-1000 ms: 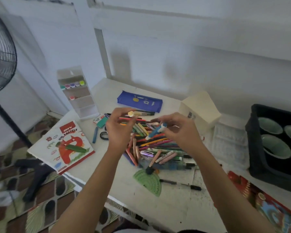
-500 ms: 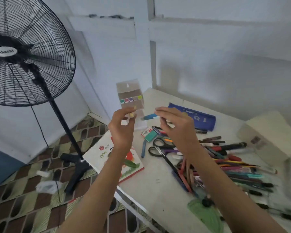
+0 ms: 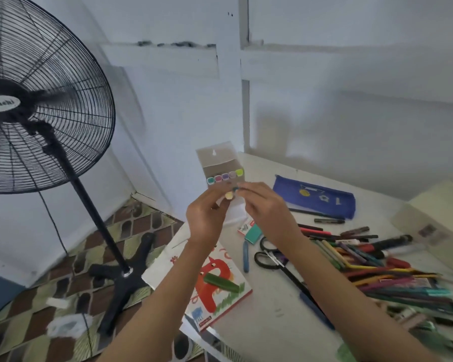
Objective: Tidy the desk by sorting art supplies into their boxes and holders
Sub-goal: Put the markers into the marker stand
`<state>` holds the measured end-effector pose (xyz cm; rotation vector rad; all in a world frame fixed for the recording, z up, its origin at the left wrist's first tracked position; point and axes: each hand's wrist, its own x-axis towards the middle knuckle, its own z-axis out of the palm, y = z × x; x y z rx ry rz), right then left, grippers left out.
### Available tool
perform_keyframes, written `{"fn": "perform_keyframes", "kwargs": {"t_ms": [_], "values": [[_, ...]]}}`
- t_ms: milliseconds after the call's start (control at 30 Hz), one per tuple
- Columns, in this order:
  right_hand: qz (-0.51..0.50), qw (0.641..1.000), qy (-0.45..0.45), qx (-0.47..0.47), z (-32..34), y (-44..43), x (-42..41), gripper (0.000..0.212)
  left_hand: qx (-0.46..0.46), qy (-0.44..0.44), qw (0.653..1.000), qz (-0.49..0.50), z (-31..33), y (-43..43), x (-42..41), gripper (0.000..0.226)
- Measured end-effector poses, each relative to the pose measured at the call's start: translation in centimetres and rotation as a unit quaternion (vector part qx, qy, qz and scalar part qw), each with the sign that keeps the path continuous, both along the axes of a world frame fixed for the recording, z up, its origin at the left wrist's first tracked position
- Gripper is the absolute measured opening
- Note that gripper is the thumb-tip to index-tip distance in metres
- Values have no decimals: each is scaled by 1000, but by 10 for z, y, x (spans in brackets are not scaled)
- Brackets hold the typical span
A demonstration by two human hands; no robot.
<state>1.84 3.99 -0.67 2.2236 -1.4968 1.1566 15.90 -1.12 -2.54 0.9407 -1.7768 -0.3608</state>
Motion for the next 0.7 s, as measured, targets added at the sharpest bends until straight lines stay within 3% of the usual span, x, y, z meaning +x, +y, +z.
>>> {"fn": "perform_keyframes", "kwargs": {"t_ms": [133,267,400,500,700], "values": [[0,995,-91,43,-3,-11,2,32,-53,-111,991,46,-2,-7,-1,24],[21,990,-85,108,-6,-23,3,25,-93,-217,966,100,-2,-10,3,30],[43,982,-85,161,-9,-34,6,18,-57,-308,940,136,3,-14,2,29],[37,976,-103,187,-8,-41,9,16,54,-380,911,153,12,-14,-1,17],[-56,970,-64,228,-9,-44,13,24,79,-369,917,133,9,-12,1,27]]}}
